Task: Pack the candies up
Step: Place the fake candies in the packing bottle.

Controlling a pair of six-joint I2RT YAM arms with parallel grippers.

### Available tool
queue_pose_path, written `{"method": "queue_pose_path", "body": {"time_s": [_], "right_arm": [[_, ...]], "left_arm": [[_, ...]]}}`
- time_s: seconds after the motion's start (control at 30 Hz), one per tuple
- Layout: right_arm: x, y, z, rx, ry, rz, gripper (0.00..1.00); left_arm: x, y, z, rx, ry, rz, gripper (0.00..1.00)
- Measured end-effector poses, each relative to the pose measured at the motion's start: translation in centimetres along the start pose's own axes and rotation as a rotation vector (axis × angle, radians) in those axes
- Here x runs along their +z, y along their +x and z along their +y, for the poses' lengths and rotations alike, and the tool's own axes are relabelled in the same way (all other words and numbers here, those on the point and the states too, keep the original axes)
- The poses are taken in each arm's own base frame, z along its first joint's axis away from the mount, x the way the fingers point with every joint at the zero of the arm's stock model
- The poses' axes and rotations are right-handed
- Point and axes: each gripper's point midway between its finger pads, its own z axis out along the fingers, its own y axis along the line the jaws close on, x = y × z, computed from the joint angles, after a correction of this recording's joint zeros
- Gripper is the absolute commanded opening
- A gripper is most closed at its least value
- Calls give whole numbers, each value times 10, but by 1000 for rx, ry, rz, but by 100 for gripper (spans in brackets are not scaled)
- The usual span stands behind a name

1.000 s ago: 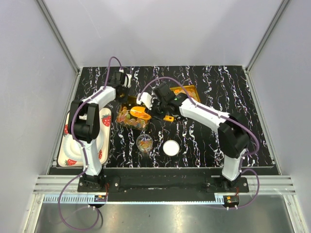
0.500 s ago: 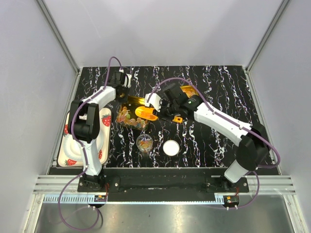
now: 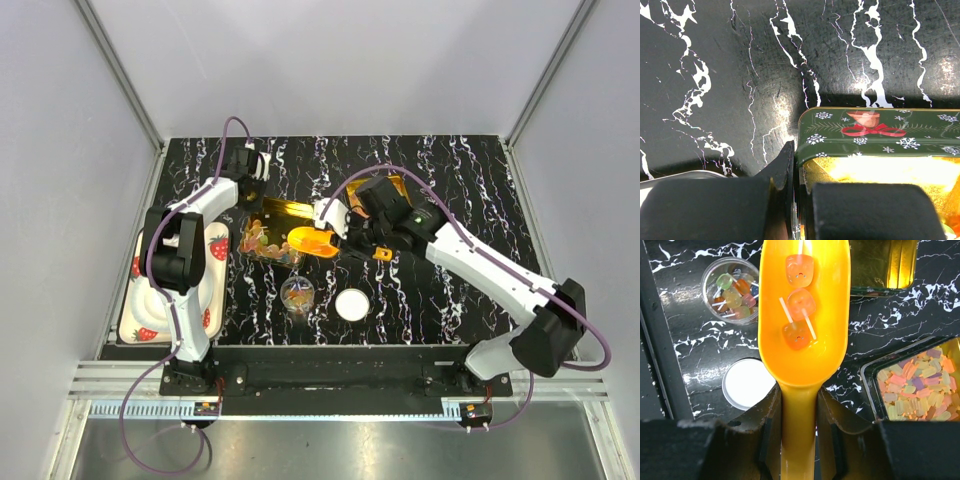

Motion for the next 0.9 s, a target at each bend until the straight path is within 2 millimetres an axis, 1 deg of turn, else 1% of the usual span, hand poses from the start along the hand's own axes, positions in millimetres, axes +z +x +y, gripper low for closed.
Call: {"method": "queue_pose_path", "body": {"time_s": [0.13,0.3,0.53,0.67,0.9], "right_arm": [[-6,6,7,-3,-11,11,0],[-10,17,15,-1,-30,40,0],[-14,26,23,-23,-48,75,0],[-11,32,36,-66,-66,116,0],[-7,33,57,-172,-81,172,0]], "left_arm": [[0,0,0,0,0,0,0],[0,0,0,0,0,0,0],[0,0,0,0,0,0,0],[0,0,0,0,0,0,0],[0,0,0,0,0,0,0]]}}
